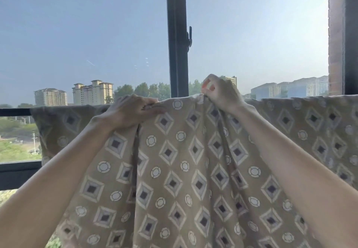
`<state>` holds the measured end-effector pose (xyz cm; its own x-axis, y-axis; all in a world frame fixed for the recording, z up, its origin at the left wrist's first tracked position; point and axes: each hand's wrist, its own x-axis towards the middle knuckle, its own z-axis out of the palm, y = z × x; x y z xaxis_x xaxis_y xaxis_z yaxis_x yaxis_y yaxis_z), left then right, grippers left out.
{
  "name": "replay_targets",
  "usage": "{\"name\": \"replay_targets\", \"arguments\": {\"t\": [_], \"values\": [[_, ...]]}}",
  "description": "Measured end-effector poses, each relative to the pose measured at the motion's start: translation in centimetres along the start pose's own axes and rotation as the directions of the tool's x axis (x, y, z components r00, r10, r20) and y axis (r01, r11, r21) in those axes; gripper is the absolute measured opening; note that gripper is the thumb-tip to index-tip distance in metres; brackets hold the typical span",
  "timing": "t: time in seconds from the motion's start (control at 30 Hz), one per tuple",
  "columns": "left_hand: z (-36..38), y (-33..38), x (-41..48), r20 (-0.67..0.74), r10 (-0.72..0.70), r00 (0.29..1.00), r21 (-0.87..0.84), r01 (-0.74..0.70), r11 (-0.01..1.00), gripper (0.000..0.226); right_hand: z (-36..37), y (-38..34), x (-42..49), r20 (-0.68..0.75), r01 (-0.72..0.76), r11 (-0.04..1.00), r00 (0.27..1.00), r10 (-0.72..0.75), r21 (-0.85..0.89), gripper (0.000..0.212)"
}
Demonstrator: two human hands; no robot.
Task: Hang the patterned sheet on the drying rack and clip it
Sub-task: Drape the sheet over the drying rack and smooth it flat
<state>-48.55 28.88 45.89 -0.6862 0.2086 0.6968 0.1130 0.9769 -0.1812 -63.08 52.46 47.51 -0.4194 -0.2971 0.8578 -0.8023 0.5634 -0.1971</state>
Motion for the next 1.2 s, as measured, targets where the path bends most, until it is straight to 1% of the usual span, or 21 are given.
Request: {"name": "replay_targets", "arguments": {"t": [0.07,0.1,0.2,0.3,0.37,0.4,0.47,0.5,0.53,0.57,0.6,0.7,0.77,0.83,0.9,0.97,1.03,1.07,1.13,1.17,1.2], "values": [[-0.1,0.0,0.2,0.051,-0.031,0.998,-0.03,0.033,0.999,0.059,0.3,-0.7,-1.4,-0.1,0.123,0.992,0.988,-0.118,0.039,0.008],[-0.1,-0.1,0.2,0.068,-0.045,0.997,-0.052,0.048,0.997,0.051,0.6,-1.3,-2.3,-0.115,0.186,0.981,0.977,-0.178,0.057,0.011],[-0.4,-0.2,-0.1,0.096,-0.072,0.993,-0.081,0.08,0.994,0.033,1.9,-3.5,-4.7,-0.076,0.29,0.955,0.955,-0.285,0.056,0.023],[-0.6,-0.6,-0.4,0.101,-0.096,0.99,-0.104,0.107,0.989,0.046,3.2,-5.6,-5.7,-0.028,0.326,0.945,0.945,-0.325,0.023,0.031],[-0.4,-1.2,-1.3,0.02,-0.095,0.995,-0.08,0.096,0.992,0.057,3.9,-6.2,-5.7,0.003,0.332,0.94,0.943,-0.333,-0.077,0.033],[-0.3,-1.6,-2.1,-0.037,-0.097,0.995,-0.057,0.095,0.994,0.056,4.3,-6.3,-5.5,0.014,0.335,0.931,0.942,-0.336,-0.149,0.034],[0.5,-3.4,-4.3,-0.126,-0.136,0.983,-0.063,0.129,0.99,0.038,4.7,-6.4,-5.4,0.04,0.325,0.908,0.944,-0.327,-0.263,0.033],[0.6,-4.2,-5.5,-0.145,-0.181,0.973,-0.03,0.178,0.984,0.023,4.9,-6.7,-5.4,0.05,0.318,0.9,0.947,-0.317,-0.298,0.031],[0.8,-5.0,-6.7,-0.162,-0.23,0.96,0.046,0.241,0.97,0.022,5.0,-7.1,-5.3,0.052,0.314,0.892,0.948,-0.315,-0.326,0.031],[1.0,-5.6,-7.7,-0.168,-0.287,0.943,0.127,0.31,0.942,0.034,5.2,-7.7,-5.3,0.05,0.315,0.883,0.947,-0.318,-0.348,0.032],[0.9,-6.0,-8.5,-0.19,-0.337,0.922,0.138,0.365,0.921,0.04,5.5,-8.5,-5.3,0.049,0.323,0.874,0.943,-0.328,-0.363,0.034],[0.1,-5.5,-10.2,-0.283,-0.423,0.861,-0.015,0.437,0.899,0.051,6.8,-11.2,-5.0,0.08,0.361,0.852,0.93,-0.359,-0.38,0.044],[0.2,-5.3,-11.3,-0.335,-0.534,0.776,-0.095,0.536,0.839,0.055,7.6,-12.6,-4.7,0.096,0.397,0.847,0.916,-0.39,-0.353,0.044],[0.2,-4.9,-12.9,-0.38,-0.657,0.651,-0.257,0.607,0.752,0.068,8.3,-13.8,-4.4,0.109,0.448,0.831,0.893,-0.437,-0.33,0.039],[0.4,-5.3,-14.6,-0.357,-0.739,0.571,-0.37,0.641,0.673,0.083,8.7,-14.8,-4.2,0.128,0.482,0.82,0.875,-0.466,-0.31,0.036],[1.1,-6.1,-16.5,-0.295,-0.76,0.579,-0.383,0.657,0.649,0.092,9.1,-15.7,-3.9,0.157,0.497,0.819,0.868,-0.472,-0.288,0.035],[1.5,-6.3,-18.2,-0.183,-0.805,0.565,-0.523,0.637,0.566,0.088,9.4,-16.3,-3.5,0.174,0.495,0.824,0.869,-0.464,-0.275,0.037],[1.6,-6.3,-18.9,-0.138,-0.819,0.556,-0.589,0.619,0.519,0.078,9.5,-16.5,-3.4,0.177,0.492,0.827,0.871,-0.459,-0.273,0.039],[1.9,-6.4,-20.0,0.015,-0.861,0.508,-0.656,0.655,0.375,0.063,9.8,-16.7,-3.3,0.17,0.478,0.838,0.878,-0.447,-0.264,0.041],[2.0,-6.7,-20.4,0.07,-0.873,0.482,-0.665,0.675,0.319,0.067,9.9,-16.8,-3.3,0.16,0.468,0.845,0.883,-0.441,-0.258,0.04],[2.2,-6.9,-20.8,0.087,-0.877,0.473,-0.661,0.685,0.304,0.07,10.0,-16.9,-3.3,0.147,0.458,0.852,0.889,-0.434,-0.255,0.04]]}}
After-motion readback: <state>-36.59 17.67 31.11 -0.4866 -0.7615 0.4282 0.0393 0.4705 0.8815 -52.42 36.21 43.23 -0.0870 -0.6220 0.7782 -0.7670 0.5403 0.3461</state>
